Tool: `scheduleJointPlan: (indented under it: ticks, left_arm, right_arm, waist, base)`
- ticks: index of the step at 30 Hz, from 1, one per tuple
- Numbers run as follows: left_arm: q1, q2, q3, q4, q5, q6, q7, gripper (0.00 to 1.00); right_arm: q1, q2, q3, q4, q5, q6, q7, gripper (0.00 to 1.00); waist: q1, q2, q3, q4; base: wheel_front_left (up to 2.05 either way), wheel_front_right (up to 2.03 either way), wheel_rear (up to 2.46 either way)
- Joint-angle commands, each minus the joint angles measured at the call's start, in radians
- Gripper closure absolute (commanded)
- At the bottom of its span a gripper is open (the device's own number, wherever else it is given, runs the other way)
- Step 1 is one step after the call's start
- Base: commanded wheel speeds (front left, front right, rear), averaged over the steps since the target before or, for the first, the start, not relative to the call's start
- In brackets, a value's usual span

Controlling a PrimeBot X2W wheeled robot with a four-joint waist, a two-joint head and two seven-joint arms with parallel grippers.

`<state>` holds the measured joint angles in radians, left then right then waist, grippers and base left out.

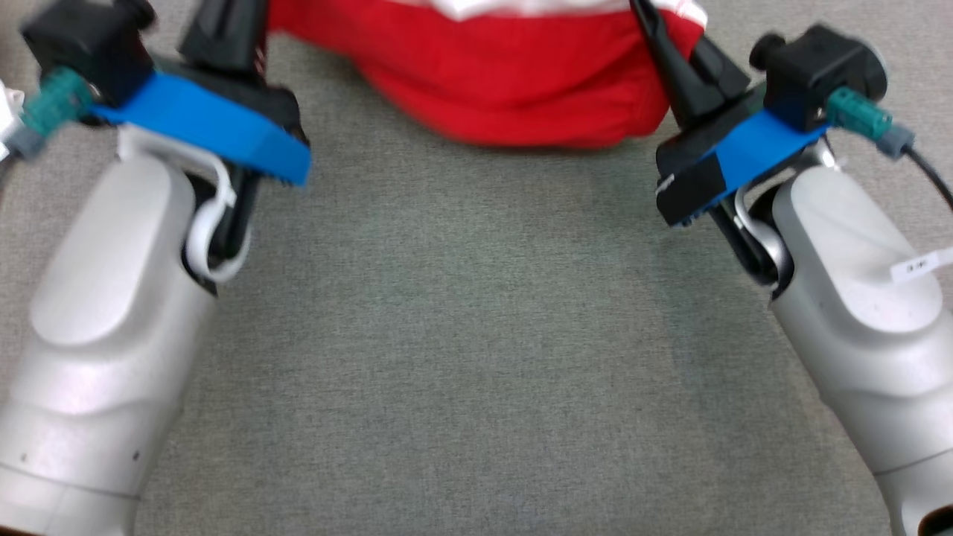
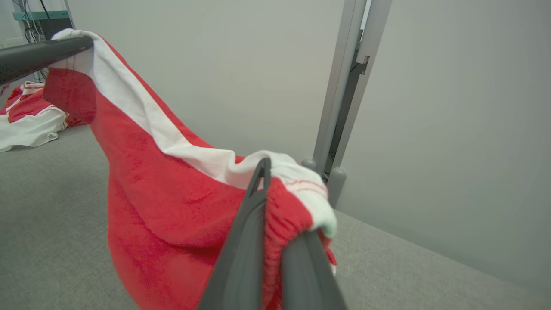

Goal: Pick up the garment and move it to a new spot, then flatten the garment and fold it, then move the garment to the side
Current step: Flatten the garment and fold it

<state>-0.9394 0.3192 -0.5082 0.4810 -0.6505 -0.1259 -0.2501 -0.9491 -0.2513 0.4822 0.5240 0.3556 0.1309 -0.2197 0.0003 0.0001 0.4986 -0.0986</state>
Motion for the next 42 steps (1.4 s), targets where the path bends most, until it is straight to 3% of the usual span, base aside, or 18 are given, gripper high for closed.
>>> scheduleJointPlan:
  ticks: [1, 3, 7, 20, 29, 35, 42]
  left_arm:
    - [0.024, 0.011, -0.016, -0.009, -0.02, -0.007, -0.01, 1.0]
    - [0.07, 0.015, -0.038, -0.033, -0.038, -0.007, -0.015, 1.0]
    - [0.173, 0.009, 0.007, -0.146, -0.032, -0.005, -0.016, 1.0]
    - [0.616, -0.039, 0.128, -0.47, 0.055, -0.005, -0.016, 1.0]
    - [0.933, 0.001, 0.15, -0.638, 0.084, 0.005, -0.015, 1.0]
    - [0.981, 0.014, 0.147, -0.626, 0.067, 0.013, 0.001, 1.0]
    - [0.832, 0.012, 0.11, -0.462, 0.055, 0.0, 0.009, 1.0]
  right_arm:
    - [0.019, -0.008, 0.008, 0.006, 0.015, 0.0, -0.018, 1.0]
    - [0.056, -0.017, 0.016, 0.006, 0.023, 0.0, -0.034, 1.0]
    - [0.14, -0.029, 0.013, -0.044, 0.044, 0.0, -0.045, 1.0]
    - [0.559, -0.074, -0.099, -0.333, 0.048, 0.0, -0.047, 1.0]
    - [0.903, -0.087, -0.178, -0.6, 0.065, 0.0, 0.077, 1.0]
    - [0.975, -0.059, -0.211, -0.653, 0.083, 0.0, 0.149, 1.0]
    - [0.884, -0.045, -0.182, -0.543, 0.106, 0.0, 0.16, 1.0]
  waist:
    - [-0.0003, -0.0001, 0.007, 0.008]
    - [-0.0003, -0.0001, 0.004, 0.013]
    - [-0.0003, -0.0001, -0.017, 0.02]
    - [-0.0003, -0.0001, -0.201, 0.049]
    - [-0.0003, -0.0001, -0.308, 0.027]
    - [-0.0003, -0.0001, -0.311, 0.016]
    - [-0.0003, -0.0001, -0.261, 0.015]
  base:
    - [0.0, 0.0, 0.0]
    - [0.0, 0.0, 0.0]
    - [0.0, 0.0, 0.0]
    - [0.0, 0.0, 0.0]
    - [0.0, 0.0, 0.0]
    - [0.0, 0.0, 0.0]
    - [0.0, 0.0, 0.0]
